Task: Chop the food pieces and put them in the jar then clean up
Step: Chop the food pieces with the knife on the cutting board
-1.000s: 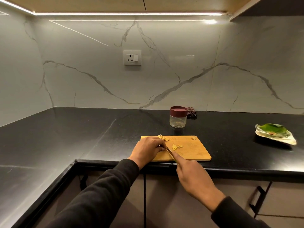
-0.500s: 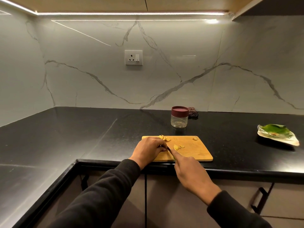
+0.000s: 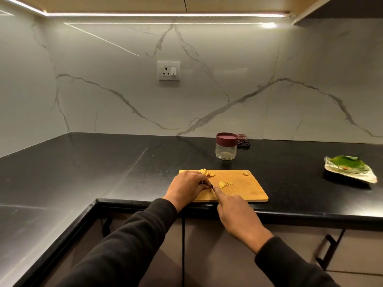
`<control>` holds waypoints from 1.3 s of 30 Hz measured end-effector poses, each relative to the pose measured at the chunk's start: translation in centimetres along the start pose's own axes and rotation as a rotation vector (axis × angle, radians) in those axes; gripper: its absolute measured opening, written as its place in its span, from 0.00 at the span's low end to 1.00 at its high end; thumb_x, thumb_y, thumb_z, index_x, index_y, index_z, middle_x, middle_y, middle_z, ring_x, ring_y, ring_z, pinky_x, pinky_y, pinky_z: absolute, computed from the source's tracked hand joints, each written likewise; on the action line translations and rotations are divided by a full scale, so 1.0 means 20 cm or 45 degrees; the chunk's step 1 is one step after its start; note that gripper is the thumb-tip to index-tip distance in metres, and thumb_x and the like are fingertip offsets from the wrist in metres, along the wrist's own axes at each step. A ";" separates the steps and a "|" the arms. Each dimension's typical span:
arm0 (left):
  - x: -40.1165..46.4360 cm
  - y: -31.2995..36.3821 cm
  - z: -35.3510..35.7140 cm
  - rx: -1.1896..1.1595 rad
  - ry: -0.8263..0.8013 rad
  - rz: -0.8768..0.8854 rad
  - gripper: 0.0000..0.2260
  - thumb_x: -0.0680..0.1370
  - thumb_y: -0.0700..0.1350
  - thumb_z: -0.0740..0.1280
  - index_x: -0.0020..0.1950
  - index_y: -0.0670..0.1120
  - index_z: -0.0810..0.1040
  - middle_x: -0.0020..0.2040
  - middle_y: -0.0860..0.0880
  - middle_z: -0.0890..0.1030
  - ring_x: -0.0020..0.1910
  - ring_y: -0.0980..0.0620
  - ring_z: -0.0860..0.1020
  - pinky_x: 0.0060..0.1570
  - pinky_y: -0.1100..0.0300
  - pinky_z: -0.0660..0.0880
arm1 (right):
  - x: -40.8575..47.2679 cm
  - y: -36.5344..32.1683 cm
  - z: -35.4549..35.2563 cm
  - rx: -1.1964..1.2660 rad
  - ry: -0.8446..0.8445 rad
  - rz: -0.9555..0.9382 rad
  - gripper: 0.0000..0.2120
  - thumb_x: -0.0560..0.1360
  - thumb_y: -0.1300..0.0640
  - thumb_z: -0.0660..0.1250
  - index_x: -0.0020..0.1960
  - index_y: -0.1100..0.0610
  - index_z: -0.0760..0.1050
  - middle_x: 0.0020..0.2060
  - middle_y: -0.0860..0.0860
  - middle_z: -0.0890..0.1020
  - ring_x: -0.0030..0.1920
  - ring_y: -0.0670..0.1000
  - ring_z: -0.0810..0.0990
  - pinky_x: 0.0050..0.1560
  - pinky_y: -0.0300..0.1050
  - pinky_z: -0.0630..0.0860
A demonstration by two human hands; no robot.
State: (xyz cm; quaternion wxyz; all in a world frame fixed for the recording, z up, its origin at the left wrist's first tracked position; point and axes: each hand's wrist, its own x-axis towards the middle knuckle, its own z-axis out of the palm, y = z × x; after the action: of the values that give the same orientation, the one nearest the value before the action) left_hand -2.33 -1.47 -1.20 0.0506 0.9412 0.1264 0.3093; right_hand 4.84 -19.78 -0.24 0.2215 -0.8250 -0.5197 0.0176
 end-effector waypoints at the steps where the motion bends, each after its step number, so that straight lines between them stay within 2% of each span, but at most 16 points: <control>1: 0.00 0.00 0.00 0.007 -0.001 -0.002 0.06 0.79 0.50 0.70 0.54 0.54 0.86 0.52 0.56 0.85 0.51 0.58 0.82 0.55 0.63 0.78 | 0.00 0.00 0.00 -0.006 -0.003 -0.001 0.27 0.85 0.53 0.54 0.82 0.45 0.50 0.48 0.50 0.80 0.45 0.47 0.78 0.47 0.43 0.78; 11: 0.00 0.00 0.00 0.035 -0.010 -0.010 0.08 0.80 0.52 0.69 0.55 0.54 0.85 0.53 0.55 0.85 0.51 0.57 0.82 0.55 0.62 0.79 | -0.05 0.00 0.01 -0.016 -0.023 0.019 0.28 0.86 0.53 0.54 0.82 0.44 0.47 0.49 0.49 0.79 0.46 0.46 0.78 0.50 0.43 0.78; 15: 0.00 0.01 -0.01 0.042 -0.013 -0.012 0.08 0.80 0.52 0.68 0.56 0.54 0.85 0.54 0.55 0.85 0.51 0.57 0.82 0.55 0.63 0.78 | -0.08 0.01 -0.01 -0.002 -0.017 0.028 0.28 0.86 0.53 0.54 0.82 0.43 0.48 0.47 0.48 0.77 0.43 0.45 0.76 0.47 0.42 0.77; 19: 0.00 0.00 -0.01 0.048 -0.021 -0.001 0.09 0.80 0.52 0.68 0.57 0.54 0.84 0.55 0.55 0.84 0.52 0.57 0.82 0.55 0.63 0.78 | -0.14 0.02 -0.02 -0.128 0.033 0.023 0.28 0.85 0.55 0.53 0.82 0.42 0.48 0.44 0.47 0.74 0.42 0.46 0.74 0.44 0.43 0.73; 24: 0.00 0.01 -0.01 0.046 -0.011 0.015 0.07 0.80 0.51 0.69 0.55 0.53 0.84 0.54 0.54 0.84 0.51 0.56 0.82 0.53 0.62 0.79 | -0.17 0.07 -0.05 -0.246 0.037 0.036 0.31 0.85 0.59 0.54 0.81 0.39 0.46 0.52 0.50 0.79 0.49 0.49 0.79 0.48 0.44 0.74; 27: 0.00 0.02 -0.02 0.039 -0.010 0.027 0.06 0.80 0.50 0.69 0.54 0.52 0.84 0.53 0.53 0.84 0.49 0.56 0.82 0.50 0.60 0.80 | -0.18 0.07 -0.06 -0.307 0.037 0.016 0.31 0.85 0.59 0.53 0.81 0.39 0.45 0.53 0.50 0.79 0.50 0.49 0.79 0.46 0.43 0.71; 31: -0.01 0.02 -0.02 0.033 -0.023 0.034 0.06 0.80 0.49 0.69 0.56 0.52 0.82 0.54 0.53 0.83 0.50 0.56 0.81 0.50 0.61 0.80 | -0.18 0.06 -0.06 -0.358 0.011 0.040 0.33 0.85 0.59 0.55 0.81 0.39 0.44 0.54 0.51 0.79 0.51 0.50 0.79 0.49 0.44 0.74; 35: 0.00 0.02 -0.02 0.049 -0.077 0.096 0.10 0.81 0.47 0.67 0.62 0.54 0.80 0.59 0.54 0.82 0.56 0.56 0.80 0.55 0.67 0.74 | -0.17 0.06 -0.04 -0.377 -0.008 0.049 0.34 0.84 0.59 0.56 0.81 0.39 0.42 0.51 0.51 0.78 0.48 0.50 0.78 0.49 0.46 0.75; 39: 0.01 0.01 -0.03 0.102 -0.166 0.152 0.14 0.83 0.44 0.64 0.64 0.58 0.80 0.67 0.53 0.78 0.64 0.55 0.76 0.62 0.61 0.73 | -0.17 0.07 -0.04 -0.353 0.006 0.041 0.35 0.84 0.59 0.56 0.81 0.38 0.42 0.50 0.51 0.78 0.45 0.50 0.76 0.45 0.45 0.72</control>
State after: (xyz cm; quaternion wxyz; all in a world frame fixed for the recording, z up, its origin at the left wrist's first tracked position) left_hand -2.43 -1.63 -0.57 0.0025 0.9665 0.0789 0.2444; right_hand 4.63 -23.51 -0.73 0.1063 -0.8559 -0.5033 -0.0527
